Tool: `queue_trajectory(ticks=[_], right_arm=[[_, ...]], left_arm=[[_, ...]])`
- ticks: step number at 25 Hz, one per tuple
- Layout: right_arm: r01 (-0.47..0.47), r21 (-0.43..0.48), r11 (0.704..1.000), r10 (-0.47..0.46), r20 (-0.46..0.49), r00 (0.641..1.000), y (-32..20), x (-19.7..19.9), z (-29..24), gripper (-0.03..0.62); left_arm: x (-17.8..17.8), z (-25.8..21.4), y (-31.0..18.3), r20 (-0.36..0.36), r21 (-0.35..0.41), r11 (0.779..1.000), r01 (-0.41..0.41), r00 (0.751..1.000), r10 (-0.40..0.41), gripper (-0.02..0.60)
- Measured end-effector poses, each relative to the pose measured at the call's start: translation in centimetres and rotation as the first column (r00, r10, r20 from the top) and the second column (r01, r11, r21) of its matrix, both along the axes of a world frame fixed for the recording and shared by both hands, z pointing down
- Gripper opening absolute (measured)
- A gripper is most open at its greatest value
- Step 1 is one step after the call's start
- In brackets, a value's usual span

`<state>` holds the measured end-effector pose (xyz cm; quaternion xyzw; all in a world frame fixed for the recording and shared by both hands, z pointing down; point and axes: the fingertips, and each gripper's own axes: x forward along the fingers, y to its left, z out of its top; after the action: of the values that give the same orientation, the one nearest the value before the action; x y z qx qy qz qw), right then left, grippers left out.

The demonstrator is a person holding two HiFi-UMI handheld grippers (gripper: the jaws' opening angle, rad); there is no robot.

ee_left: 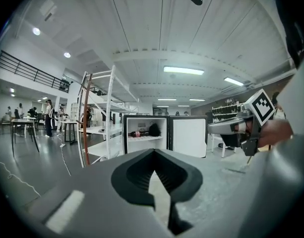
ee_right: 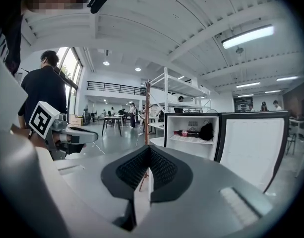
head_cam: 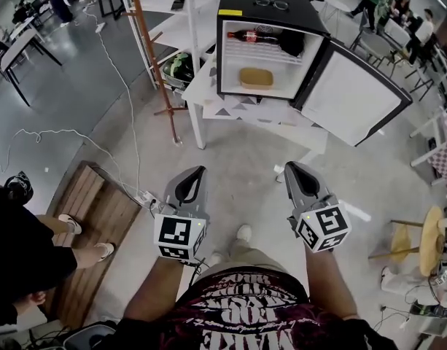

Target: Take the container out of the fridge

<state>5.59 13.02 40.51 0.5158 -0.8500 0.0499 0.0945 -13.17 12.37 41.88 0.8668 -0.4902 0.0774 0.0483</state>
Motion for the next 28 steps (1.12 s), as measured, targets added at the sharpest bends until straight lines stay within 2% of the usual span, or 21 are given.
queue_trajectory(ticks=[11,17,28], right_arm=[[-0.039,0.025,0.999,0.039,0.018,0.999,-3.8,2.3,-0.9,0.023],[-0.003,0.026,1.000,0.003,0.029,1.000,-6.3,2.5,-1.4,0.023],[0.066,0.051,0.997,-0.068,0.056,0.996,-11.3,3.5,-2.9,0.023]], left_arm=[[2.4,-0.1,-4.6,0.017,0.000,0.999,-0.045,0.999,0.045,0.000],[3.9,-0.5,-6.5,0.018,0.005,0.998,-0.056,0.998,0.056,0.000],[5.0,-1.9,-11.1,0.043,0.021,1.000,-0.010,0.999,0.009,0.001]])
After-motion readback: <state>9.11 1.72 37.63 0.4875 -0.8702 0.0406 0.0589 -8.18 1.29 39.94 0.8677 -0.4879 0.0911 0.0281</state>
